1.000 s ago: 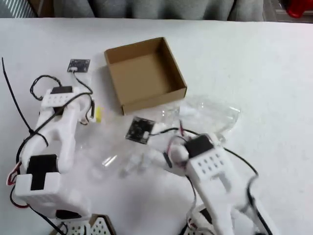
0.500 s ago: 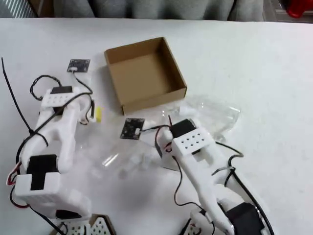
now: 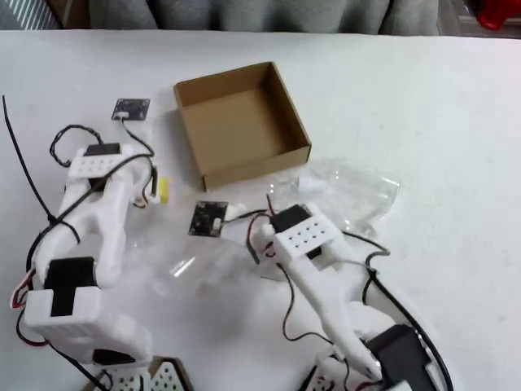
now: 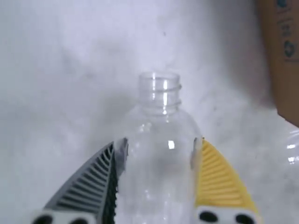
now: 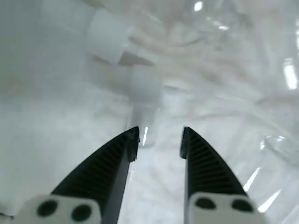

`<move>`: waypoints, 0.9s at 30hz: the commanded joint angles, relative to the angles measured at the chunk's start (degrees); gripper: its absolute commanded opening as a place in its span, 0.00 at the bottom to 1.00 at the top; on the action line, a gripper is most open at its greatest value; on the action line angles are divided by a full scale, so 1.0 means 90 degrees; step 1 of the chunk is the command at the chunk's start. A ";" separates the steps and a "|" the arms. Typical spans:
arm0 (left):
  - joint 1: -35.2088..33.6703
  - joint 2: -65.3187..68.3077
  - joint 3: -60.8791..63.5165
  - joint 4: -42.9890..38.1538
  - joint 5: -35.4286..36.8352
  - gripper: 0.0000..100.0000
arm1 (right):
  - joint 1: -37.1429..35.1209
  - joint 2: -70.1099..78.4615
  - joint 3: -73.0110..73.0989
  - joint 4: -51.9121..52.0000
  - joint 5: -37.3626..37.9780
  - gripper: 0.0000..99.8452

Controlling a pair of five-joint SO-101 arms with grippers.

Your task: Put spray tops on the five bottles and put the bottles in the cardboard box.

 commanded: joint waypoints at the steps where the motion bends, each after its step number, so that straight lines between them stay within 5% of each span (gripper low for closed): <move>1: -0.0044 -0.0376 -0.0059 -0.0127 0.0010 0.08 | 0.0093 0.0298 -0.0078 -0.0171 -0.0010 0.02; 13: 0.0044 -0.0376 0.0000 -0.0098 0.0020 0.08 | 0.0093 0.0249 -0.0137 -0.0122 -0.1729 0.02; 27: 0.0249 -0.0376 0.0020 -0.0117 0.0020 0.08 | 0.0093 -0.0825 0.0088 0.0015 -0.1788 0.04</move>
